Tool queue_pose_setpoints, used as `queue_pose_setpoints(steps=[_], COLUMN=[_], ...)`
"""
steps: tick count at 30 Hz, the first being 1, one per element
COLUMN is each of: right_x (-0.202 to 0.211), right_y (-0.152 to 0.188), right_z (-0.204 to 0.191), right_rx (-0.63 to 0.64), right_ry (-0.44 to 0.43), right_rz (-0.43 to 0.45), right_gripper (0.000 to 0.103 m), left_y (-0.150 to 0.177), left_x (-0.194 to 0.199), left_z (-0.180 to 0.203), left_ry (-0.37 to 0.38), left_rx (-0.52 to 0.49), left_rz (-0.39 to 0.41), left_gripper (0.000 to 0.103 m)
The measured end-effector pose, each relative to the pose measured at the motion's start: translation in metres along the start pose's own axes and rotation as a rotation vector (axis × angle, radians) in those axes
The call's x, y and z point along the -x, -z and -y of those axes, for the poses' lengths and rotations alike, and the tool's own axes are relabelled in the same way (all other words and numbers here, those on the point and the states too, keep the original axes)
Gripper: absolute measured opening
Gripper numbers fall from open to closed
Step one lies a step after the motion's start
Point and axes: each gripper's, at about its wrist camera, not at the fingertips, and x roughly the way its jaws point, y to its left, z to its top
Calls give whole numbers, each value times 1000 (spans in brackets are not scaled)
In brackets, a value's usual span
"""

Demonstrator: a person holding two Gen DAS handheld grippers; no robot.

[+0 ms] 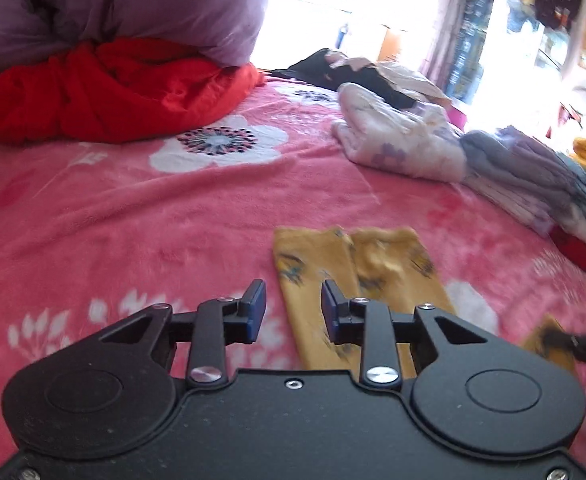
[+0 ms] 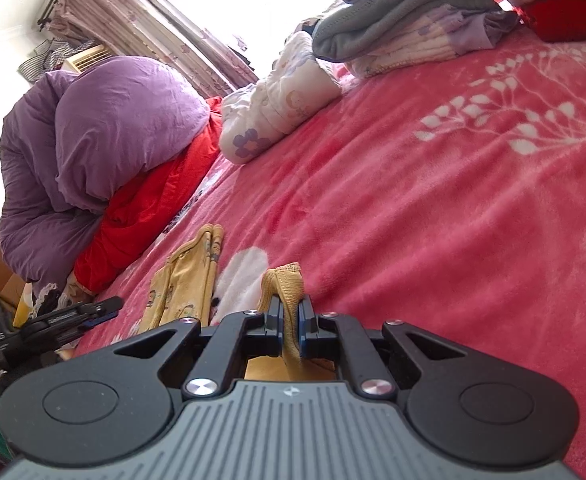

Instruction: Fold clothes

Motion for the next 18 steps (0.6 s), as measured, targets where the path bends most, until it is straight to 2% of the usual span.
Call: queue_pose_setpoints(steps=[2, 5, 6, 9, 10, 13, 15, 17, 18], right_x=[2, 7, 9, 13, 14, 10, 8, 8, 10], right_y=[0, -2, -2, -4, -4, -1, 1, 4, 5], right_z=[1, 3, 2, 1, 1, 6, 9, 12, 12], right_rx=[-7, -20, -20, -11, -14, -41, -62, -84, -91], right_ry=[2, 2, 2, 11, 15, 20, 28, 32, 35], right_rz=[9, 24, 32, 58, 59, 44, 28, 13, 14], right_gripper=[10, 9, 10, 10, 14, 14, 15, 29, 31], left_y=[14, 46, 58, 76, 79, 94, 108, 117, 120], left_x=[23, 37, 38, 57, 65, 89, 100, 102, 102], left_z=[14, 32, 37, 46, 49, 65, 72, 64, 58], left_ry=[25, 54, 33, 10, 3, -1, -63, -92, -98], left_rx=[-42, -45, -53, -73, -82, -185, -234, -163, -114], left_rz=[-5, -57, -87, -93, -83, -75, -64, -98, -123], left_gripper=[20, 18, 18, 18, 18, 24, 25, 25, 25])
